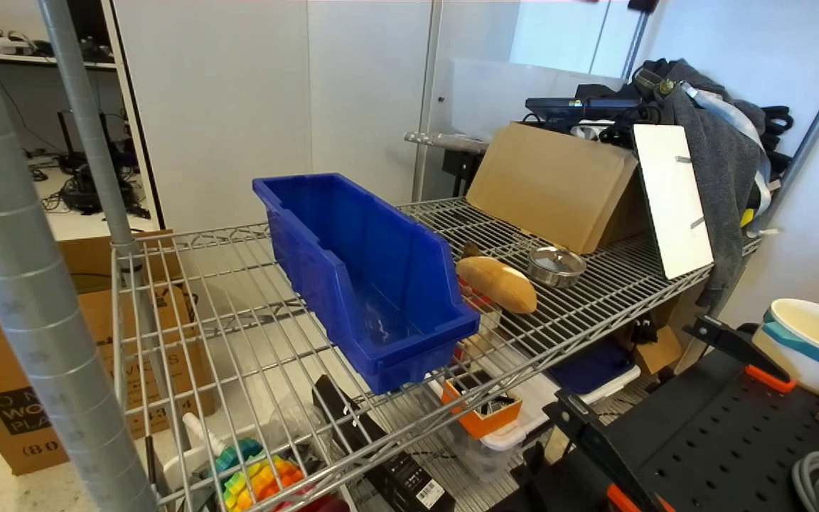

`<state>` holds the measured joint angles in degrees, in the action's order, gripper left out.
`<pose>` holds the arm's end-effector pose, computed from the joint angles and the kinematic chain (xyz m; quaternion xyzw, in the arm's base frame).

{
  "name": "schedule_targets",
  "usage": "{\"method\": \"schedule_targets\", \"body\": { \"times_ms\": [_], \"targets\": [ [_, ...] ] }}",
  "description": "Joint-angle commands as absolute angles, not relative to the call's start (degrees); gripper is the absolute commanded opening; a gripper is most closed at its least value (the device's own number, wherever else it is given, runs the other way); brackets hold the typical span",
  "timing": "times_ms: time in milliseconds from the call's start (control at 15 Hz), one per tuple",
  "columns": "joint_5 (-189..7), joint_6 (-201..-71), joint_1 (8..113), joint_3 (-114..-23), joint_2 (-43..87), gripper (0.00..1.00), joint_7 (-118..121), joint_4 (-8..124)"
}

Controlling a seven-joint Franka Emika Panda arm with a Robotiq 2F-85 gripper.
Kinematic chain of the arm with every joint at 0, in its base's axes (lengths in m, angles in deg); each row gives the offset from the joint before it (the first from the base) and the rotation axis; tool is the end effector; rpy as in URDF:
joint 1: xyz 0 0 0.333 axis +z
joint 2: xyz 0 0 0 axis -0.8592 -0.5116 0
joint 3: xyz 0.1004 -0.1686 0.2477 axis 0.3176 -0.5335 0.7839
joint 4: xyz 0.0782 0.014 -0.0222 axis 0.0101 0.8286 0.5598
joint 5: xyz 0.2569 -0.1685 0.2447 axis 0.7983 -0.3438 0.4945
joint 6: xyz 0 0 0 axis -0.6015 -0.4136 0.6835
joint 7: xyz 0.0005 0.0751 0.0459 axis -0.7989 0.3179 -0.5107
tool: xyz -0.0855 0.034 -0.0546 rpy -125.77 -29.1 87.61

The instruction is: Move the bread plush toy to the right

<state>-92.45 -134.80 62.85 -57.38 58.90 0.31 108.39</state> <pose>0.4344 0.0808 0.4324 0.9908 0.0857 0.0970 0.0405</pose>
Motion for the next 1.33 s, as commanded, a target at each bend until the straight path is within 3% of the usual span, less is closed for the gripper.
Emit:
{"method": "schedule_targets", "body": {
  "times_ms": [0, 667, 1267],
  "targets": [
    [-92.17, -139.75, 60.81, -62.64, 48.93, 1.0, -7.06, 106.68],
    [-92.05, -141.81, 57.01, -66.5, 22.24, 1.0, -7.64, 94.56],
    [-94.51, -143.77, 60.74, -68.14, 5.23, 1.0, 4.11, 83.03]
  ]
}}
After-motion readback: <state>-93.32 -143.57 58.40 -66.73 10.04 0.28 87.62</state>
